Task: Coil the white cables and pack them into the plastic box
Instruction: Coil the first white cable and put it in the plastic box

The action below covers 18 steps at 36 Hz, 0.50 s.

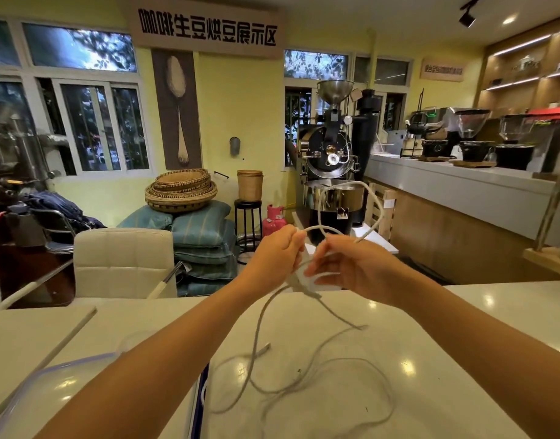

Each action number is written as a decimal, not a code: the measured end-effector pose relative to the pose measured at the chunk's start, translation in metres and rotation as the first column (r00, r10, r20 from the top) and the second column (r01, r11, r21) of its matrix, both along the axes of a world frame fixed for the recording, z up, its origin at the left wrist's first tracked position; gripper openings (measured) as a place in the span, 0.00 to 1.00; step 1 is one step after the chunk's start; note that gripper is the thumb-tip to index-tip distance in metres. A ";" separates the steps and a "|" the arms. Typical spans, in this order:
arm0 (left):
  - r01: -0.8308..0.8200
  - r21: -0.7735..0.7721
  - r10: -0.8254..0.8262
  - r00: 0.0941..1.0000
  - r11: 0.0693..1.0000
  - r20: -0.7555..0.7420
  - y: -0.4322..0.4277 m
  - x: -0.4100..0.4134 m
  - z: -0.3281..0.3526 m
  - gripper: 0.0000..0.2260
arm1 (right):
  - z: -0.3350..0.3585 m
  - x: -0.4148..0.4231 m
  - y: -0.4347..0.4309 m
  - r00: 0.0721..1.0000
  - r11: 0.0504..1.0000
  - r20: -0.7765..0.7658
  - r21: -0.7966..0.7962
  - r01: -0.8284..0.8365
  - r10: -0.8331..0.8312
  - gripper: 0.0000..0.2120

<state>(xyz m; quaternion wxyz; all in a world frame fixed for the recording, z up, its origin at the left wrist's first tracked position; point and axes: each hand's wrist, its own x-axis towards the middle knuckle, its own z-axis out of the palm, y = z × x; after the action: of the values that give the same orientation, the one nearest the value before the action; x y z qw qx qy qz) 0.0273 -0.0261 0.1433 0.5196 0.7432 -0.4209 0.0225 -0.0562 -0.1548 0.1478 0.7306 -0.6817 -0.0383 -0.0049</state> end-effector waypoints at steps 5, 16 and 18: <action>-0.042 0.039 0.042 0.999 0.998 0.010 0.003 0.005 -0.006 0.17 | 0.000 -0.002 -0.005 0.994 0.993 -0.075 -0.089 0.077 -0.084 0.17; -0.081 0.105 0.083 0.996 0.991 -0.016 0.007 0.009 -0.025 0.17 | 0.002 -0.004 -0.016 0.969 0.875 0.064 0.447 0.186 -0.239 0.30; -0.071 0.095 0.074 0.997 0.993 -0.030 0.007 0.008 -0.026 0.16 | 0.005 -0.004 -0.020 0.968 0.878 0.081 0.443 0.180 -0.239 0.29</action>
<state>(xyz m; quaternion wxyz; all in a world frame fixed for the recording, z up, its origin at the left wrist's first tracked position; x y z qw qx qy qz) 0.0351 -0.0194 0.1177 0.4901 0.7818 -0.3854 0.0091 -0.0604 -0.1744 0.1530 0.8542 -0.5012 -0.0108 -0.1379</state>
